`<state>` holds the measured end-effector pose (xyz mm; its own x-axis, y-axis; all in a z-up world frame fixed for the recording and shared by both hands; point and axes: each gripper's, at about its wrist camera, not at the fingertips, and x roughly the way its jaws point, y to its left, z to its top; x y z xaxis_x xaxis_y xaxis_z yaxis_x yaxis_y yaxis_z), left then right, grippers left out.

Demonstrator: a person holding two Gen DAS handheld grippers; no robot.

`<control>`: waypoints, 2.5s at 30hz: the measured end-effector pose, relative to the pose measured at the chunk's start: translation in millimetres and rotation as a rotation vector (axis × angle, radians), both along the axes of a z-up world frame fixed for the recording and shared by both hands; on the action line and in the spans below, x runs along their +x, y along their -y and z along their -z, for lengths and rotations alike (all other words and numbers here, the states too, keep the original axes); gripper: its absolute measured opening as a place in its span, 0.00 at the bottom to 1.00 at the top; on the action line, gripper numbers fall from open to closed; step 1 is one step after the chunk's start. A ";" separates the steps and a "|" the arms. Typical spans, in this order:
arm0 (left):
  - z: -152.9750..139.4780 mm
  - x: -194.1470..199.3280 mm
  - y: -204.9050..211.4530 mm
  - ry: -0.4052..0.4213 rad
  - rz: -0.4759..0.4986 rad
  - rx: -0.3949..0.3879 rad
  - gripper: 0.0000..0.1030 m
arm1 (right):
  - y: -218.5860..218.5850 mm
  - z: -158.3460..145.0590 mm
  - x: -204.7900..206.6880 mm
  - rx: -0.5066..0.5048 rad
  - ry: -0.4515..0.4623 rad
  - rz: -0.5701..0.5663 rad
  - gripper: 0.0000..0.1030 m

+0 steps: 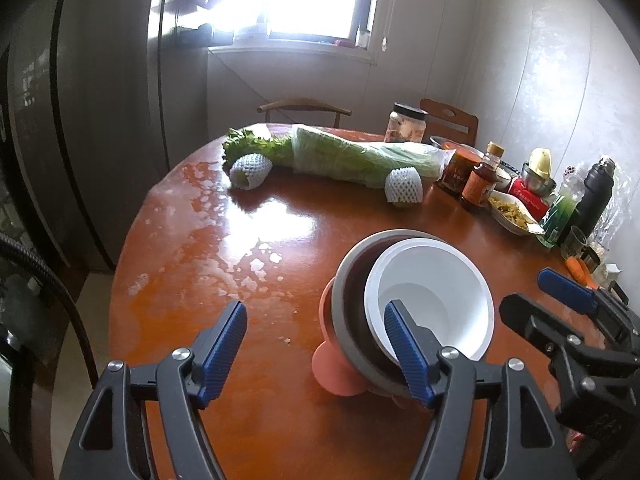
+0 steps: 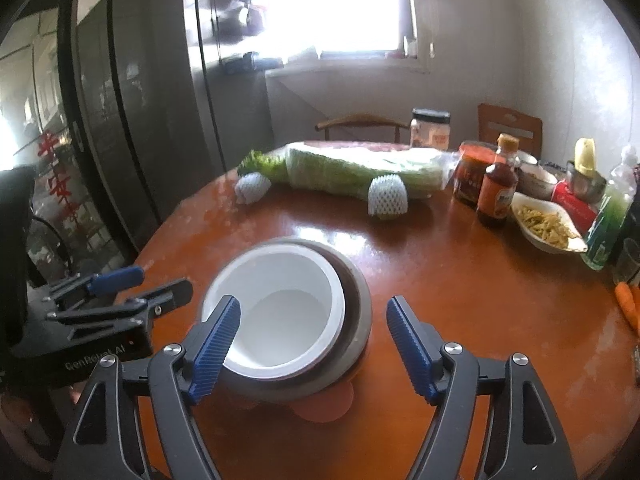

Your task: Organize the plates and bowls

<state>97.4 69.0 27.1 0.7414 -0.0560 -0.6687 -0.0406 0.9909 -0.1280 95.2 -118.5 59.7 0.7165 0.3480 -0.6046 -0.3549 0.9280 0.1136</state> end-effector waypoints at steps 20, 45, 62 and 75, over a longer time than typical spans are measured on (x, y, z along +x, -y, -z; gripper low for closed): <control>10.6 -56.1 23.1 -0.009 -0.014 0.066 0.82 | 19.7 9.7 -57.2 -0.026 0.008 0.014 0.76; 41.2 -82.1 56.7 -0.065 -0.003 0.055 0.82 | 45.6 46.9 -97.4 -0.017 -0.050 0.035 0.76; 45.9 -82.9 65.0 -0.076 0.002 0.077 0.82 | 46.5 51.0 -99.7 -0.015 -0.070 0.032 0.76; 44.5 -84.9 66.1 -0.074 0.004 0.082 0.82 | 47.0 49.6 -102.1 -0.019 -0.067 0.035 0.76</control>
